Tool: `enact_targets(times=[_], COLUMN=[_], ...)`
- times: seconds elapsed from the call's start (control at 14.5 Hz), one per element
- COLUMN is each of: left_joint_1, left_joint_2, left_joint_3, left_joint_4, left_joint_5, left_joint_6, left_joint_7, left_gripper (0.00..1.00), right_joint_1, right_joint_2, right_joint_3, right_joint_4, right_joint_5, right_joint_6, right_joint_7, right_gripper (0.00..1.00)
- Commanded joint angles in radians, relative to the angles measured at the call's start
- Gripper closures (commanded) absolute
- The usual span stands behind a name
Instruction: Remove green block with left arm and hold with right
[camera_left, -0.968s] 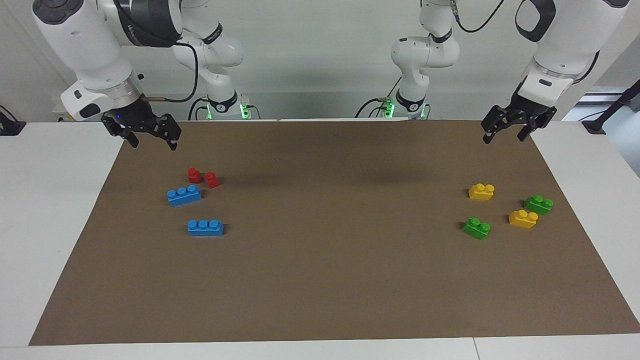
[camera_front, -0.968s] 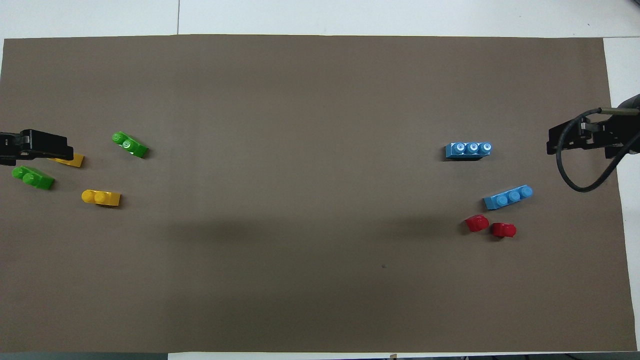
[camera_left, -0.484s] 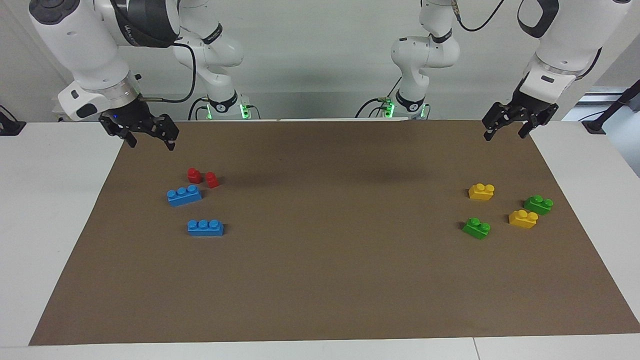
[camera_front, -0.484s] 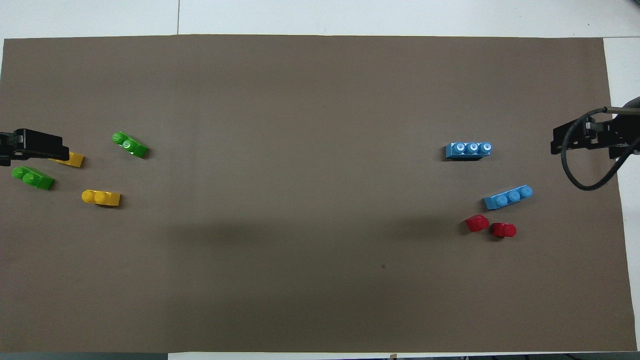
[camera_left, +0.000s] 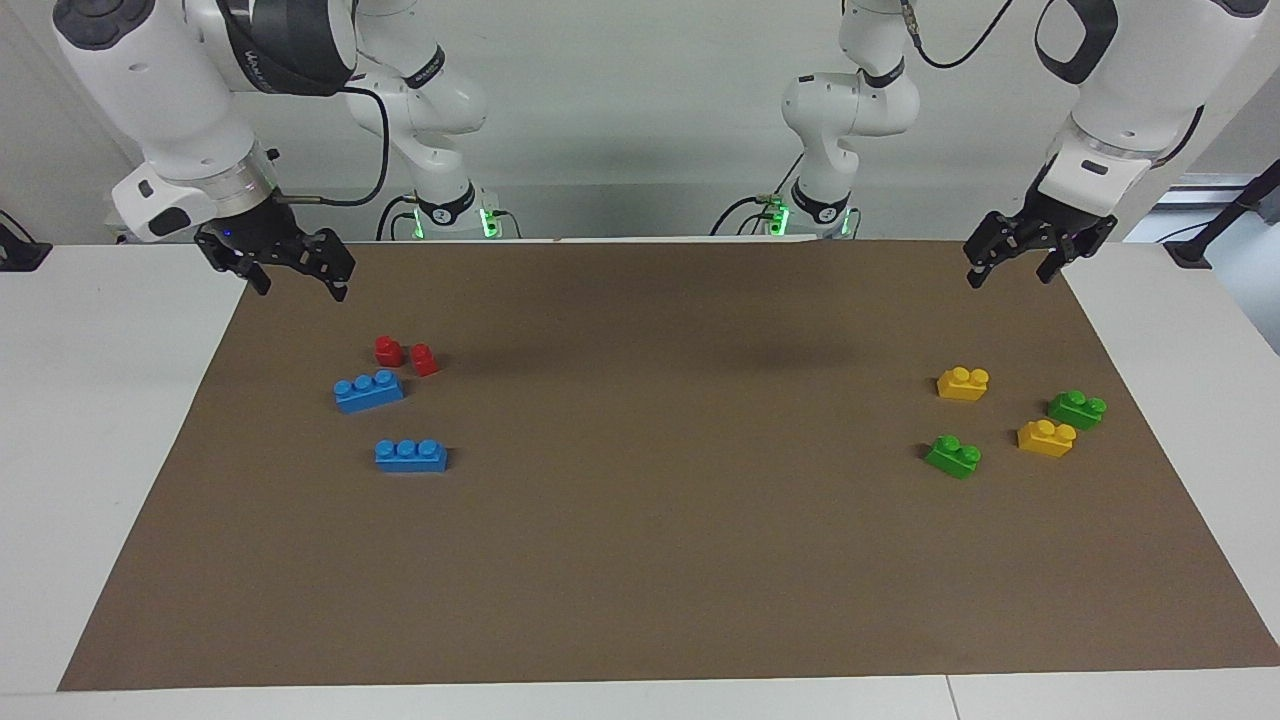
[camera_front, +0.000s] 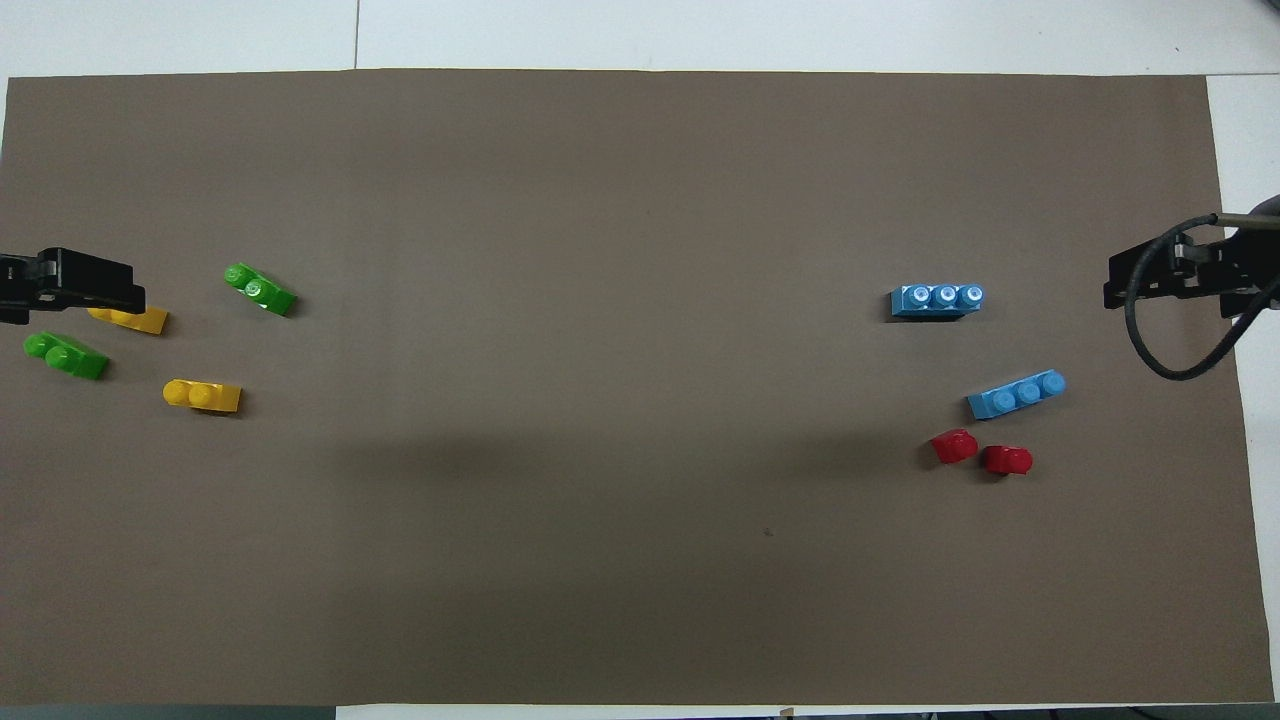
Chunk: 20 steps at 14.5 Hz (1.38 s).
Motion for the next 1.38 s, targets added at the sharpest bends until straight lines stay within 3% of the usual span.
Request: enact_targets(times=[0.0,1.31], left_joint_1=[-0.018,-0.018], left_joint_2=[-0.007,-0.01], left_joint_3=[0.014,0.011], left_joint_4=[0.015,0.003], left_joint_5=[-0.009,0.043], left_joint_6=[-0.022,-0.013], left_joint_7=[0.011,0.081], left_gripper=[0.0,0.0], right_joint_1=[-0.012,-0.012], right_joint_2=[-0.005,-0.005], right_joint_3=[0.007,0.007], right_joint_4=[-0.004,-0.004], right_joint_5=[-0.016,-0.016], right_joint_6=[-0.009,-0.009], right_joint_7=[-0.016,-0.015], right_gripper=[0.0,0.0])
